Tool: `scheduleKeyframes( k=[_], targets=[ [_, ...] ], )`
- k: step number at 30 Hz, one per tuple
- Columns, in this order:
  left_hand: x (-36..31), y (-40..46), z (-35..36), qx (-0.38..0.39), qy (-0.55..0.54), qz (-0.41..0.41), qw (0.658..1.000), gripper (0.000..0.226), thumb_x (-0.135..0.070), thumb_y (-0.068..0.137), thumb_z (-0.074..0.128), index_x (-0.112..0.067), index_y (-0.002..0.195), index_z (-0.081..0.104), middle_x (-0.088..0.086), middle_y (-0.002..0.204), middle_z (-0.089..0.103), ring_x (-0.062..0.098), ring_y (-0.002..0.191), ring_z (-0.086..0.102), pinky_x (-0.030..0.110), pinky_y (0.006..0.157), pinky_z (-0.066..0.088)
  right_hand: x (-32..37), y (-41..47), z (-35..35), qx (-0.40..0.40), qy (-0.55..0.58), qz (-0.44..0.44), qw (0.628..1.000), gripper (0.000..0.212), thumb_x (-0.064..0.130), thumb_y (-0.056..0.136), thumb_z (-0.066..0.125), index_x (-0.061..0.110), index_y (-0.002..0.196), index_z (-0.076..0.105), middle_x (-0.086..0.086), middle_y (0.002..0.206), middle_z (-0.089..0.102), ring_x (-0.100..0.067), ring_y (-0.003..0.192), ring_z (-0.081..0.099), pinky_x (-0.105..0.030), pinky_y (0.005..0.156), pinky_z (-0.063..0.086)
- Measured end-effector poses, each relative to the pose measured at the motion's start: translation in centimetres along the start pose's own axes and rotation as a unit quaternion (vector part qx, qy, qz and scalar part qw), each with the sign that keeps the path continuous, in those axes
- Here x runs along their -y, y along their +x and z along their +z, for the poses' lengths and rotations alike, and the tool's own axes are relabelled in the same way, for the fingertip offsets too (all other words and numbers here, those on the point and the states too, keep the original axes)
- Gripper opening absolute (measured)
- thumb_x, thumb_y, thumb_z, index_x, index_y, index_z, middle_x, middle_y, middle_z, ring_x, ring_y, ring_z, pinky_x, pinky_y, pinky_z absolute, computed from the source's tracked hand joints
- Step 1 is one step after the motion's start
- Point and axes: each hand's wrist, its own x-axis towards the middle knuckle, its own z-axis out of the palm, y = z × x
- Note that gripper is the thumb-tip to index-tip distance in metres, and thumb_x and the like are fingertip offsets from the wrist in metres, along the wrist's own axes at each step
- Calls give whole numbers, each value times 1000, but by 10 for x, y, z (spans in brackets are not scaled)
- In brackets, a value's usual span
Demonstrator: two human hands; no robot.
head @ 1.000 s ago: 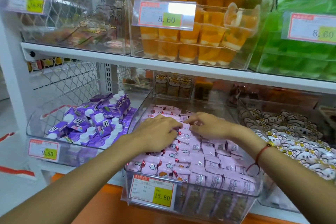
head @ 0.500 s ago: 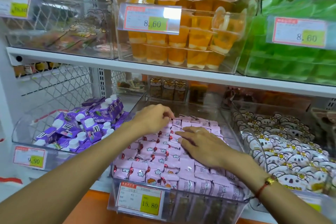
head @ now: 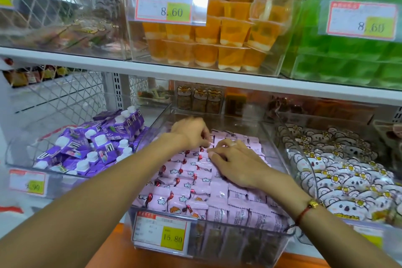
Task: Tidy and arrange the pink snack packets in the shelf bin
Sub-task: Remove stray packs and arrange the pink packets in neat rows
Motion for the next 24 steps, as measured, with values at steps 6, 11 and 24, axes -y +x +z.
scheduleKeyframes(
  k=[6,11,24],
  targets=[
    [-2,-6,3,-93,-126,-30,987,15,-37,95,53,-25,100,61,1,105,67,20,96,61,35,83,50,-6,2,5,27,34,27,999,45,55,97,23,41,134,44,3,150,35,-24,138,27,-43,111,24],
    [-12,-14,-14,-213,-270,-57,937,13,-29,100,45,-21,102,56,6,99,66,24,78,62,37,72,53,-6,2,4,17,38,19,999,44,55,97,26,40,131,48,8,139,46,-23,128,38,-39,104,32],
    [-17,-65,-32,-173,-768,-193,586,21,-16,98,51,-4,107,65,11,89,72,14,82,68,18,63,57,24,-19,-32,-257,302,-48,917,50,20,82,72,24,126,48,10,124,58,-6,108,55,-21,86,45]
  ],
)
